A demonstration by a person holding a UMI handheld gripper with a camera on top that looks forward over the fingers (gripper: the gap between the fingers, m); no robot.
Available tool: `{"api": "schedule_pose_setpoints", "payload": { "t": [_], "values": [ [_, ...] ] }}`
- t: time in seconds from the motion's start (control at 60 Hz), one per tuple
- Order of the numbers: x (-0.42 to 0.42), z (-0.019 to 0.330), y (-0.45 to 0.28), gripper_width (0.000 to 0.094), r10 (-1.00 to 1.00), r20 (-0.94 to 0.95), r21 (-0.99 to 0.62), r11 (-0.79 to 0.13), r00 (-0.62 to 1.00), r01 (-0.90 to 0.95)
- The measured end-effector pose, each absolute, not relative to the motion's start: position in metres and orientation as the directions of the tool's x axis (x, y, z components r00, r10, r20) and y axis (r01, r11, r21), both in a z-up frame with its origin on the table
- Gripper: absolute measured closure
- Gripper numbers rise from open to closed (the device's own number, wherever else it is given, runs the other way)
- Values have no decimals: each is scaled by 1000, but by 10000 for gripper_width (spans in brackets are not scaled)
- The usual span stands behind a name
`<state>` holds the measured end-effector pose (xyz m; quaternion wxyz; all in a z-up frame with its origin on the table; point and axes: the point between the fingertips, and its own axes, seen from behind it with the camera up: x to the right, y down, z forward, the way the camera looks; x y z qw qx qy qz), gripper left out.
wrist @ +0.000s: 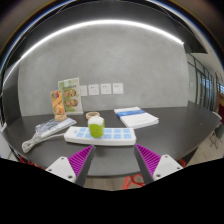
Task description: Unplug charger
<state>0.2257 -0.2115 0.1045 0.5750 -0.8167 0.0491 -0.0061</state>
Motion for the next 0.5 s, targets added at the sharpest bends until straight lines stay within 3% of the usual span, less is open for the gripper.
{"api": "schedule_pose_setpoints", "payload": {
  "t": [0.133,0.467,0.483,0.5],
  "values": [
    [215,94,-168,123,-74,-87,-941,-321,993,-106],
    [294,74,-69,162,-207,-20,-964,-254,978,-73],
    [299,75,-67,122,-210,-10,-966,-250,978,-64],
    [304,75,-64,222,-211,1,-967,-248,977,-52]
  ]
}}
